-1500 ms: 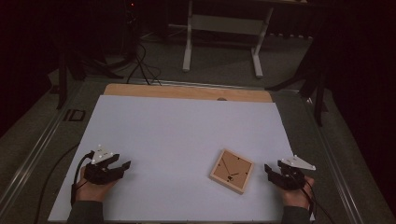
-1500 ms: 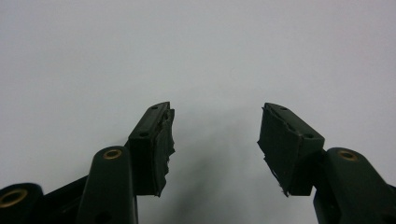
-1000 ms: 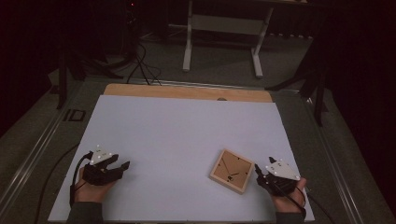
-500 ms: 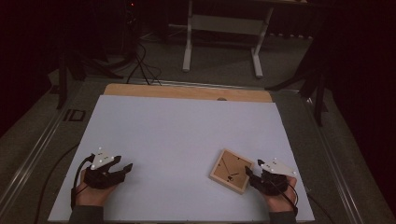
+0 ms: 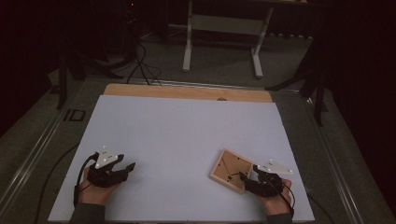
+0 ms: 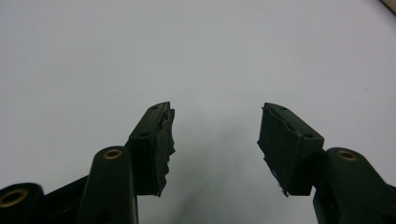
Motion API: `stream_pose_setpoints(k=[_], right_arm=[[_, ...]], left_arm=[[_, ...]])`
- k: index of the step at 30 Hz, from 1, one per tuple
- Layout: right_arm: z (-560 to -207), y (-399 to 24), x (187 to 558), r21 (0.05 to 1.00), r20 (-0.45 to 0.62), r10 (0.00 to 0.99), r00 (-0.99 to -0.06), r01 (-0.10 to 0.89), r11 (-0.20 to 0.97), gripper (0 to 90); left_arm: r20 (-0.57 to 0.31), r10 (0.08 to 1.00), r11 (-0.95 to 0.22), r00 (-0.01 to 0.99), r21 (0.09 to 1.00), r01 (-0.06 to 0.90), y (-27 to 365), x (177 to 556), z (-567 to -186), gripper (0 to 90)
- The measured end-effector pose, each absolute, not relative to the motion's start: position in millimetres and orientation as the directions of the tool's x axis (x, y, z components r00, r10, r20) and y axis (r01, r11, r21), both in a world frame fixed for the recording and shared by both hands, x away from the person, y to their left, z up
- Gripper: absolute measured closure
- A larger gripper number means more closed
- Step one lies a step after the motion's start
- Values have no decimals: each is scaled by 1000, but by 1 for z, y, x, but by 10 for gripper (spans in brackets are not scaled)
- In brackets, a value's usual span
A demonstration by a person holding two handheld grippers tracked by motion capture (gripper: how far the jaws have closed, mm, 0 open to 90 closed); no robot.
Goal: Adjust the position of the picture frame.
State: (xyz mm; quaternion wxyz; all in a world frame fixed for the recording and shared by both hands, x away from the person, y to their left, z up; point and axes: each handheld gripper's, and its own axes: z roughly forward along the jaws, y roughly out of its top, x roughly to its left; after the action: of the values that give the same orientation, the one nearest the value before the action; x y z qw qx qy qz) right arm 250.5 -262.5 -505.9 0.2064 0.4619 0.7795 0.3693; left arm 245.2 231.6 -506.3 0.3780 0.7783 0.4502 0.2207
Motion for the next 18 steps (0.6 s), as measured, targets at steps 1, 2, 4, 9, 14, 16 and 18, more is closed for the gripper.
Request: stream_pose_setpoints(k=[1, 2, 4, 9, 14, 16, 18], right_arm=[[-507, -263, 251, 761, 25, 873, -486, 576, 299, 360], [-508, -263, 251, 758, 31, 874, -485, 582, 296, 361], [-509, -262, 252, 751, 41, 873, -485, 591, 294, 367], [-511, -262, 252, 738, 61, 873, -484, 610, 287, 384], [-514, -262, 250, 722, 70, 881, -467, 634, 278, 391], [-514, -263, 250, 721, 80, 880, -468, 637, 273, 396], [-514, -264, 249, 720, 82, 879, -470, 637, 274, 403]], left_arm=[[6, 867, -312, 499, 787, 533, 231, 245, -506, 441], [9, 866, -315, 500, 787, 531, 231, 246, -506, 441], [8, 865, -315, 502, 787, 531, 231, 246, -507, 441], [10, 865, -317, 501, 785, 532, 231, 246, -507, 440], [14, 865, -322, 501, 782, 534, 230, 247, -508, 440], [18, 864, -327, 503, 781, 532, 230, 247, -508, 440], [23, 863, -333, 504, 777, 534, 229, 247, -508, 440]])
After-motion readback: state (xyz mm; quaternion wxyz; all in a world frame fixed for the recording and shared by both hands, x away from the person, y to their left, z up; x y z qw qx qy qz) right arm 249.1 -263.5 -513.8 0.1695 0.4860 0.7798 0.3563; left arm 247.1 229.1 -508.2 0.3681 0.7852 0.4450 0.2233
